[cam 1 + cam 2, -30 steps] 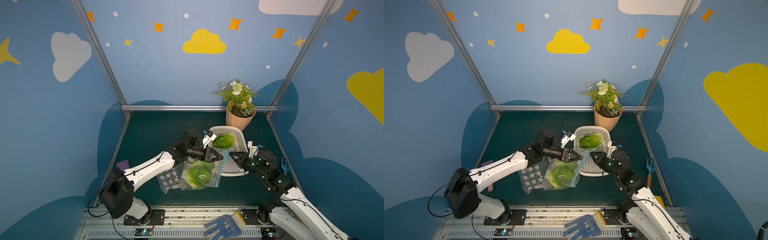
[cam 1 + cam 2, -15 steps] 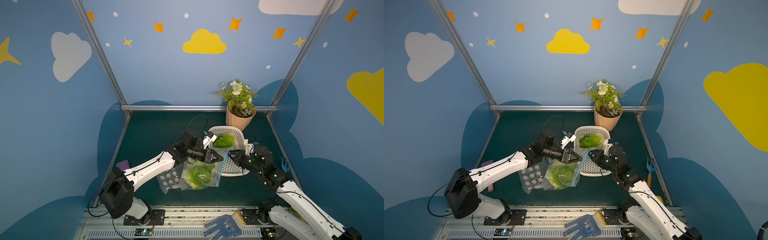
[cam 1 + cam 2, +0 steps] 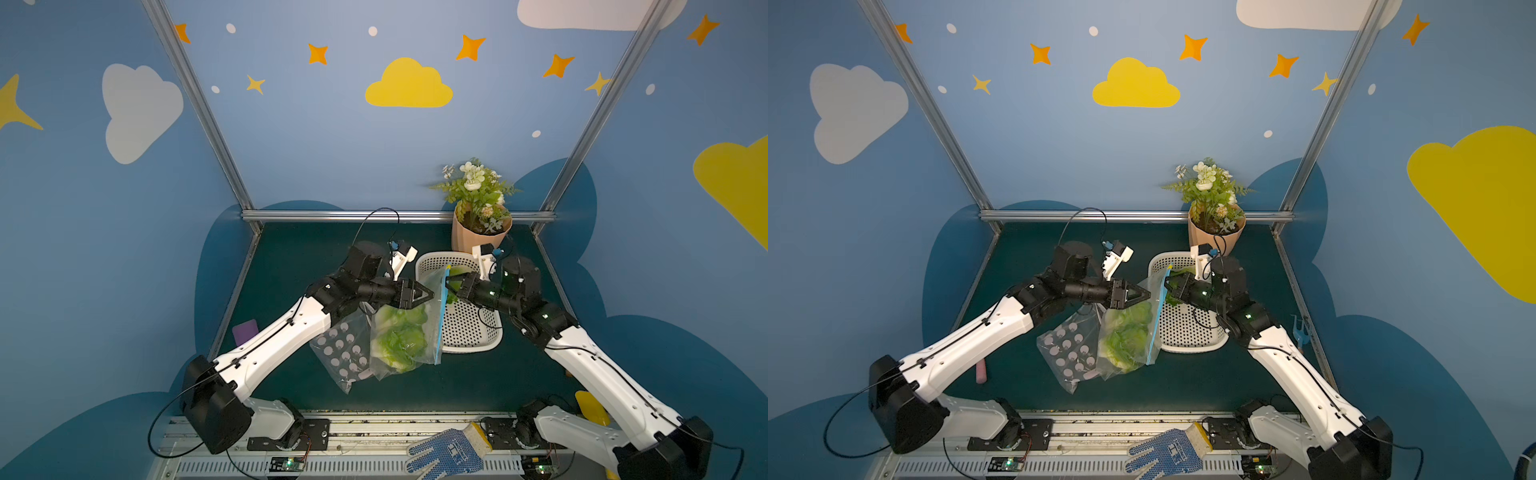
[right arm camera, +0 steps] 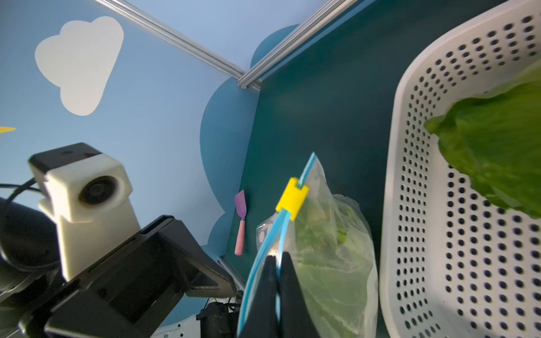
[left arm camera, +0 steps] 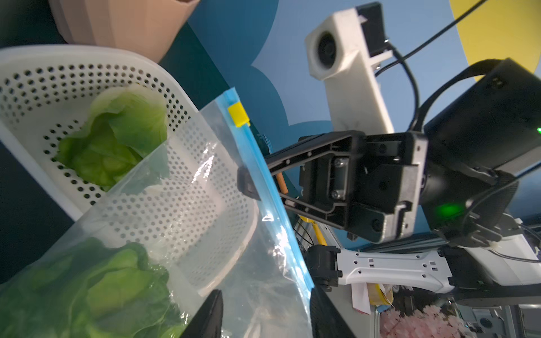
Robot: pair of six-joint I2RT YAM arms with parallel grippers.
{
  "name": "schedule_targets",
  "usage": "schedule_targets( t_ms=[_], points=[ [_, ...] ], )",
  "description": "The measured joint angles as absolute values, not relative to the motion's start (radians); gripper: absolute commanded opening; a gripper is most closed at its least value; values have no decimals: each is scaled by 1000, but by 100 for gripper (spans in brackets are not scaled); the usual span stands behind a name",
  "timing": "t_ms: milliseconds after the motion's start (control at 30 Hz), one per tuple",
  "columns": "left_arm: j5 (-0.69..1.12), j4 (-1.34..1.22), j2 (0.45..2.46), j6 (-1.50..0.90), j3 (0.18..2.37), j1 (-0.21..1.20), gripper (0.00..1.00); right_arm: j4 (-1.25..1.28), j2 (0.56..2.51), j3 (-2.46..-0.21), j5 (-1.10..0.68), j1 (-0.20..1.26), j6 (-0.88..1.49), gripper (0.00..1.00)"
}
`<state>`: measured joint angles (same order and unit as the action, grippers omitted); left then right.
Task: Open the zip-top bag and take out the chinese cabbages
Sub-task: Open the zipper of the food storage bag at the center of the board.
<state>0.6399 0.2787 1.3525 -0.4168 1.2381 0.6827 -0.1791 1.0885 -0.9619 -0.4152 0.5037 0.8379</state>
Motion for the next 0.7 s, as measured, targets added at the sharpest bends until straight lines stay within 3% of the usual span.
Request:
schedule_targets(
  t_ms=[300,700],
  points=[
    [551,297,1320,-428,1246,677,51,-179,1248,-1117,-474,568,749,0],
    [390,316,1333,-490,1266,675,48,-208,1324,-1211,-456,644,649,0]
  ],
)
